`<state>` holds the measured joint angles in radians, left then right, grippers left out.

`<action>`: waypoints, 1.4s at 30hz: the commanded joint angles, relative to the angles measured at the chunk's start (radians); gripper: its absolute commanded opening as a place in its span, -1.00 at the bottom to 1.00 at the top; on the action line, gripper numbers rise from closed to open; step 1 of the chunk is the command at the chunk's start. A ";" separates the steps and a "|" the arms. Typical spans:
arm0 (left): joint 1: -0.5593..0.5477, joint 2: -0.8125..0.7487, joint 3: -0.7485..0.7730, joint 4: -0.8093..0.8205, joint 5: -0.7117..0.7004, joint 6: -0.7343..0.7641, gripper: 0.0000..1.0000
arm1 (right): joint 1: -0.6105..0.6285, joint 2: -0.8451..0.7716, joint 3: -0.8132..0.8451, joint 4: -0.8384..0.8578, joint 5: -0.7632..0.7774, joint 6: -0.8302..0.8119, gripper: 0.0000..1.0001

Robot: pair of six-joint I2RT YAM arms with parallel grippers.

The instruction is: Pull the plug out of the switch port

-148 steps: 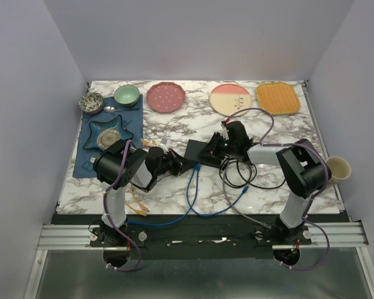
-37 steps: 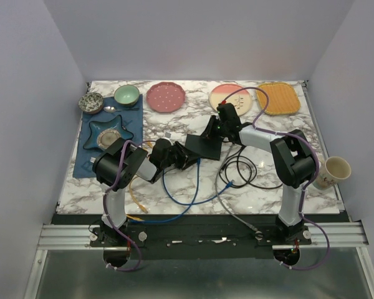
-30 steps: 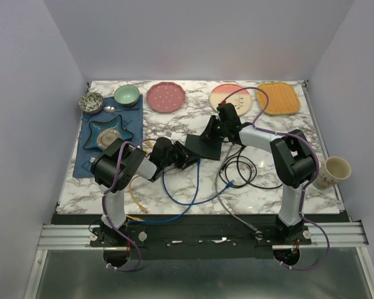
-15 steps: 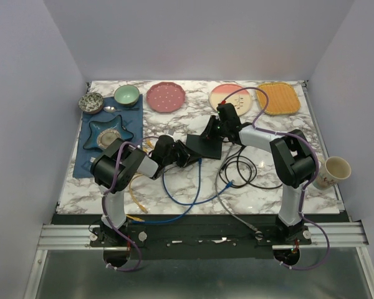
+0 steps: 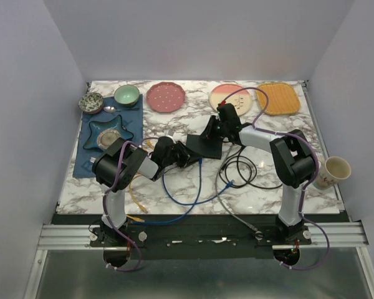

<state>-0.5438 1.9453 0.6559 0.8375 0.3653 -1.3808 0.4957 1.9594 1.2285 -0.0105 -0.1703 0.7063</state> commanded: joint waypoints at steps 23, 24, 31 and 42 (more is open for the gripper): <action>-0.019 0.035 0.004 -0.180 -0.016 0.071 -1.00 | -0.002 -0.003 -0.081 -0.010 -0.003 0.001 -0.40; -0.019 0.035 0.002 -0.173 -0.012 0.068 -1.00 | -0.002 -0.020 -0.093 -0.002 -0.006 0.004 -0.40; -0.019 0.038 -0.007 -0.158 -0.005 0.065 -1.00 | 0.021 -0.181 -0.211 0.003 -0.003 -0.013 -0.40; -0.021 0.035 -0.006 -0.155 0.000 0.060 -1.00 | 0.080 -0.222 -0.307 0.001 -0.011 -0.013 -0.49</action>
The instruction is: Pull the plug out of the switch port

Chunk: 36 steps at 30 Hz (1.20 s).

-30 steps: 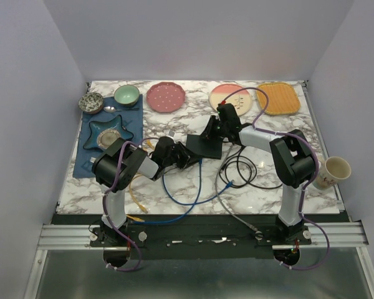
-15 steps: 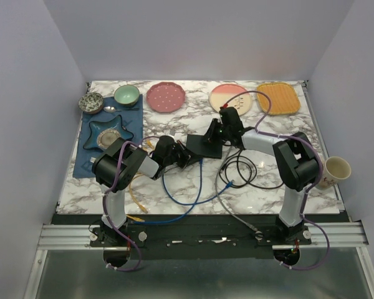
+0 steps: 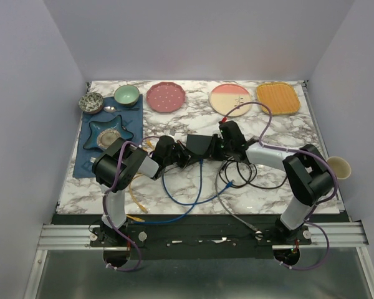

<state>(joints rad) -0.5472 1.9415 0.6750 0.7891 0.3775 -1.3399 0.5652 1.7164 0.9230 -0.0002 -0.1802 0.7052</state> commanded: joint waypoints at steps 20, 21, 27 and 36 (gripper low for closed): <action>-0.023 -0.092 -0.092 -0.177 0.012 0.062 -1.00 | -0.007 0.147 0.189 -0.089 0.084 -0.009 -0.57; -0.025 -0.096 -0.094 -0.177 0.014 0.062 -1.00 | -0.010 0.150 0.194 -0.089 0.088 -0.010 -0.57; -0.036 -0.101 -0.095 -0.177 0.034 0.059 -1.00 | -0.014 0.181 0.221 -0.084 0.081 0.002 -0.57; 0.000 -0.439 -0.083 -0.481 -0.120 0.223 -1.00 | -0.014 -0.015 0.105 -0.054 0.146 -0.027 -0.58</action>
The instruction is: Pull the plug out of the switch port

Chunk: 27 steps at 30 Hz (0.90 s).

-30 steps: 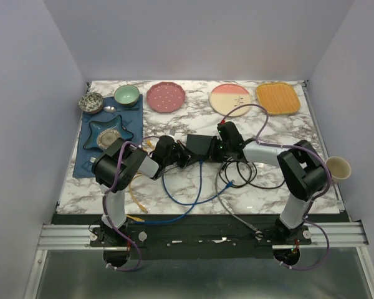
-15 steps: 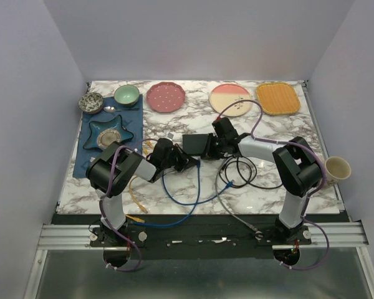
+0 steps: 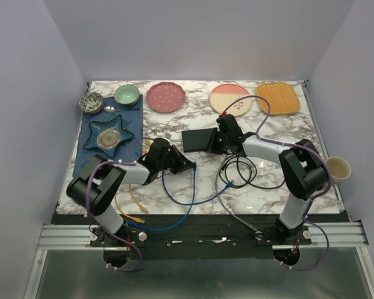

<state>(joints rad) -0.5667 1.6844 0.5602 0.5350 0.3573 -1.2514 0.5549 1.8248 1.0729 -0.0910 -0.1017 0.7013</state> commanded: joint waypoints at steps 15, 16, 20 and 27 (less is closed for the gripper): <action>0.074 -0.399 0.107 -0.741 -0.437 0.269 0.36 | 0.004 -0.370 -0.277 0.082 0.054 -0.114 -0.29; 0.074 -0.414 0.127 -0.788 -0.510 0.283 0.45 | 0.005 -0.380 -0.289 0.082 0.056 -0.118 -0.29; 0.074 -0.486 0.237 -0.995 -0.711 0.317 0.97 | 0.013 -0.424 -0.320 0.082 0.057 -0.125 -0.29; 0.074 -0.541 0.313 -1.230 -0.797 0.408 0.97 | 0.027 -0.456 -0.341 0.128 0.045 -0.121 -0.28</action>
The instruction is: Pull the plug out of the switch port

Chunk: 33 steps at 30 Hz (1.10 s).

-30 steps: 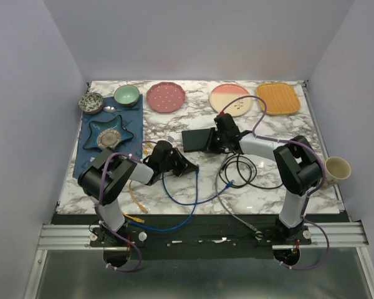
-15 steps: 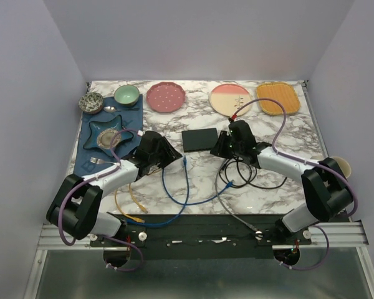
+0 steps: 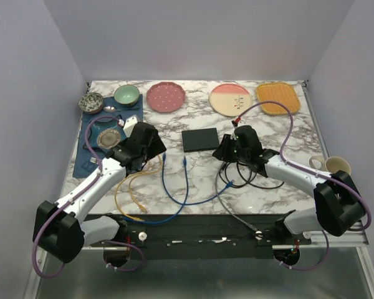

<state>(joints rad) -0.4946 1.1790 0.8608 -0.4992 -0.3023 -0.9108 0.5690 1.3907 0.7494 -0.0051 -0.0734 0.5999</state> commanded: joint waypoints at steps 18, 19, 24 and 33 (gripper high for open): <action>0.070 0.165 -0.048 -0.153 0.121 0.121 0.97 | 0.014 -0.151 -0.068 0.036 -0.012 0.001 -0.28; 0.051 0.148 -0.054 -0.133 0.133 0.106 0.97 | 0.014 -0.183 -0.073 0.030 -0.006 0.001 -0.28; -0.028 0.183 -0.046 -0.049 0.329 0.133 0.97 | 0.014 -0.252 -0.071 0.008 0.006 0.000 -0.28; -0.153 0.404 -0.017 0.056 0.431 0.138 0.97 | 0.014 -0.289 -0.074 -0.053 0.024 0.008 -0.28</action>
<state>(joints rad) -0.6159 1.4998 0.8291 -0.5159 0.0193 -0.7734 0.5770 1.1278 0.6811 -0.0235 -0.0780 0.6018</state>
